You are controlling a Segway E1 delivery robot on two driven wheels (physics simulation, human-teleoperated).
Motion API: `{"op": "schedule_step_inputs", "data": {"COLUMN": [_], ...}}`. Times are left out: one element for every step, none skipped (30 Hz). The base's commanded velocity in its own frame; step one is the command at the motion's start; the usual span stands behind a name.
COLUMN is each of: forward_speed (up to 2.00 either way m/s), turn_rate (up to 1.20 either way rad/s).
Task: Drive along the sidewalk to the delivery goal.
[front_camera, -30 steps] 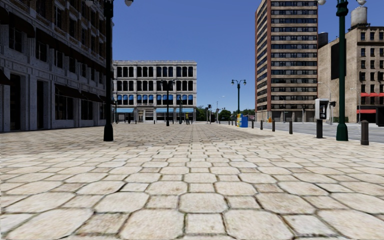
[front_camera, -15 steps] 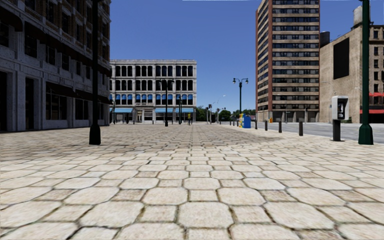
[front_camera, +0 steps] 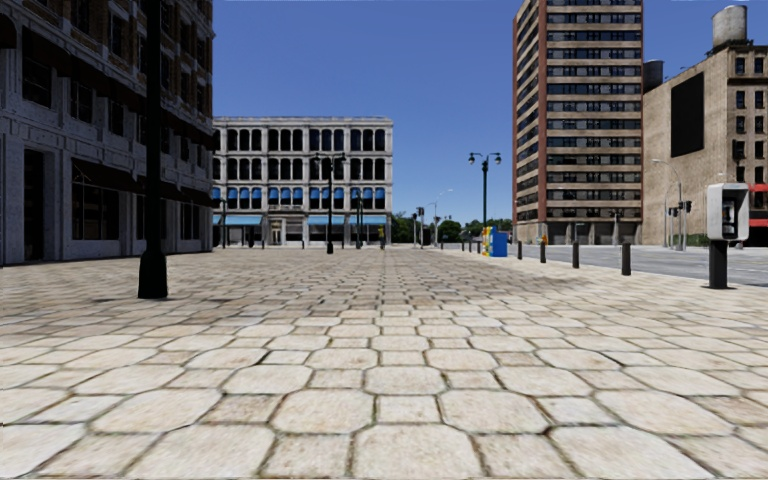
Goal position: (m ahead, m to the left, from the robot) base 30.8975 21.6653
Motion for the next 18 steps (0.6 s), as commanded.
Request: {"op": "schedule_step_inputs", "data": {"forward_speed": [2.0, 2.0, 2.0, 2.0, 2.0, 2.0, 2.0, 2.0, 2.0, 2.0, 2.0, 2.0, 2.0, 2.0, 2.0, 2.0, 2.0, 2.0], "turn_rate": [0.0, 0.0, 0.0, 0.0, 0.0, 0.0, 0.0, 0.0, 0.0, 0.0, 0.0, 0.0, 0.0, 0.0, 0.0, 0.0, 0.0, 0.0]}}
